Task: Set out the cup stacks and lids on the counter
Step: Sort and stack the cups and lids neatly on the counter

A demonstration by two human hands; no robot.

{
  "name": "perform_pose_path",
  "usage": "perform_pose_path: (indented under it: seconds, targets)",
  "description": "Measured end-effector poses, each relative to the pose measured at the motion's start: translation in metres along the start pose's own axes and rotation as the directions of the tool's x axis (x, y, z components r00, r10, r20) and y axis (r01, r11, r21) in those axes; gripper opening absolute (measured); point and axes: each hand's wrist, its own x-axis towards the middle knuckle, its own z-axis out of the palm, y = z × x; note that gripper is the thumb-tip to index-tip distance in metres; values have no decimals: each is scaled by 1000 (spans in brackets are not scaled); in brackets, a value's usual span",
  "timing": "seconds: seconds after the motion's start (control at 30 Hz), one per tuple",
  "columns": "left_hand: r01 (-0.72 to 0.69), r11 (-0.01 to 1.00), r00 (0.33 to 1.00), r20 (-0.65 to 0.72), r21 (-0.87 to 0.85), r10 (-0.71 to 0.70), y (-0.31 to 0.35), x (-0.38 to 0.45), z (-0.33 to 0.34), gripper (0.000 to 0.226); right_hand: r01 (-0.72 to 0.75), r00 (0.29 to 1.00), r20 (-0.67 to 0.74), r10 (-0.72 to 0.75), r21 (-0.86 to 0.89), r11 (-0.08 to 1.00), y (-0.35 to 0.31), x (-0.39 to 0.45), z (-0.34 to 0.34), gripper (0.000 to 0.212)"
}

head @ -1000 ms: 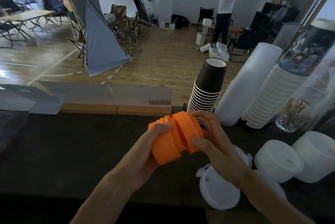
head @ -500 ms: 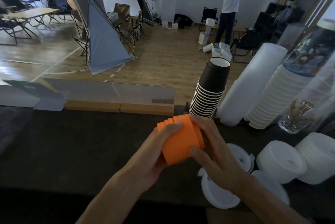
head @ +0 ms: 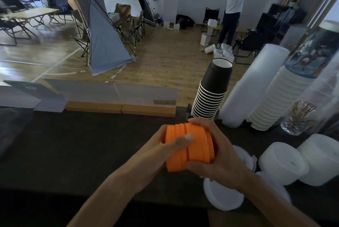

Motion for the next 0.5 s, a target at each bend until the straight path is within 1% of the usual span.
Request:
perform_pose_path:
  seconds: [0.07, 0.1, 0.13, 0.17, 0.2, 0.23, 0.27, 0.3, 0.33, 0.37, 0.4, 0.5]
  targets:
    - [-55, 998, 998, -39, 34, 56, -3, -1, -4, 63, -28, 999, -25, 30, 102, 994, -2, -2, -3, 75]
    - [-109, 991, 992, -59, 73, 114, -3, -3, -7, 69, -59, 996, -50, 70, 189, 980, -3, -2, -3, 75]
    - [-188, 966, 977, -70, 180, 203, -4, -4, -10, 77, -117, 987, -69, 145, 315, 942, -5, -1, -3, 80]
    - [-276, 897, 947, -63, 345, 315, -6, -4, -13, 84, -203, 963, -59, 262, 476, 856, -6, 0, -4, 91]
    - [-354, 779, 906, -18, 518, 424, -8, -3, -17, 90, -302, 920, -6, 391, 623, 721, -7, 3, -5, 102]
    - [-413, 635, 860, 51, 653, 508, -10, 0, -20, 94, -386, 869, 72, 489, 716, 582, -6, 5, -7, 109]
    - [-456, 509, 822, 127, 730, 555, -12, 2, -22, 97, -454, 823, 155, 546, 757, 470, -7, 8, -9, 112]
    - [-478, 432, 805, 186, 765, 563, -13, 4, -23, 98, -517, 788, 239, 568, 758, 397, -9, 10, -11, 111]
    - [-489, 382, 802, 232, 784, 550, -14, 6, -23, 99, -571, 758, 309, 574, 740, 355, -11, 11, -12, 106]
    - [-498, 346, 802, 270, 795, 533, -13, 8, -22, 100, -613, 735, 359, 575, 715, 336, -12, 12, -12, 100]
    - [-503, 322, 804, 298, 802, 514, -13, 10, -22, 101, -647, 714, 391, 580, 686, 334, -13, 11, -12, 92]
    - [-513, 280, 803, 339, 811, 490, -14, 15, -25, 100, -716, 661, 434, 612, 610, 340, -17, 13, -11, 50]
